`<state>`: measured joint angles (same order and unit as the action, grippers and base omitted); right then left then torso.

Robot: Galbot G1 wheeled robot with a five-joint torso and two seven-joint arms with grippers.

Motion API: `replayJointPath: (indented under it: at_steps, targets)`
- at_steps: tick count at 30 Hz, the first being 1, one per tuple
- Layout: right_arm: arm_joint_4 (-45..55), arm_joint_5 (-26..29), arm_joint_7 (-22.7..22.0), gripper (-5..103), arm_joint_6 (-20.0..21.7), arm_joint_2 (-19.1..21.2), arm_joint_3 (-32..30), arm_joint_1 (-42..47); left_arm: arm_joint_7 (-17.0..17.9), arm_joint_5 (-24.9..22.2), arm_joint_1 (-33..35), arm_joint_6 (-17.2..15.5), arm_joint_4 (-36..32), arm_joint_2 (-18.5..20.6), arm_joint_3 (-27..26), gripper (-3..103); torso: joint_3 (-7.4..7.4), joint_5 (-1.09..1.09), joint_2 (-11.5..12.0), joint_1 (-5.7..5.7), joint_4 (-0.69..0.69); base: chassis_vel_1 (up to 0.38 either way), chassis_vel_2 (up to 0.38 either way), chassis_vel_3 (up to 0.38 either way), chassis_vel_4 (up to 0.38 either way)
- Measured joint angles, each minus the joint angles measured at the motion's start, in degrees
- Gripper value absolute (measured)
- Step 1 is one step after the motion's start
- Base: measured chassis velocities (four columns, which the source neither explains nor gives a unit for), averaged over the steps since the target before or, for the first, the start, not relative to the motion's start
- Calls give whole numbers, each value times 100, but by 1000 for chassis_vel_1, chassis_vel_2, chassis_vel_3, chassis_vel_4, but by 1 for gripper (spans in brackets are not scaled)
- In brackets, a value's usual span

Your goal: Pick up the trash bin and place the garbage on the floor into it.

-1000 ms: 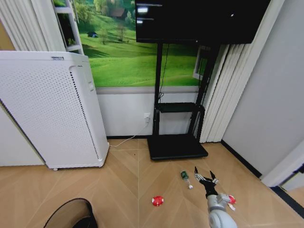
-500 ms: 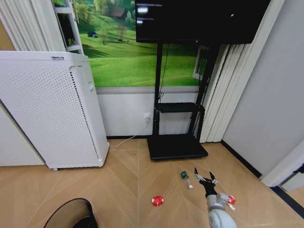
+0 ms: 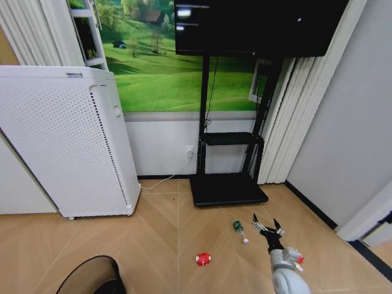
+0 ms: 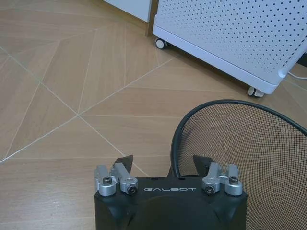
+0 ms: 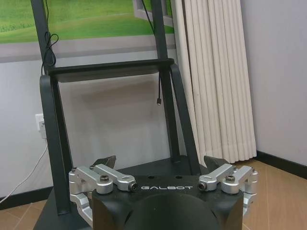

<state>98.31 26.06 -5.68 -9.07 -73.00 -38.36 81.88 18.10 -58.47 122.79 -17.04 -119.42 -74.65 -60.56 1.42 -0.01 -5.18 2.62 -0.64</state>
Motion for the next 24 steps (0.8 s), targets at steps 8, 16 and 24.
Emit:
replayJointPath:
  at_steps: [8,16,24]
  targets:
    - [96,19,1,100,2,36,-4,27,-5,163,-383,-108,337,111,87,44,1,1,-1,0,0,0,0,0,0]
    - [201,75,6,100,-14,59,-81,159,-17,201,-565,-152,427,190,114,17,1,0,-1,0,0,0,0,0,0]
    - [223,129,1,100,-29,64,-109,143,-101,280,-523,-31,401,135,161,7,1,2,-2,0,2,0,0,0,0]
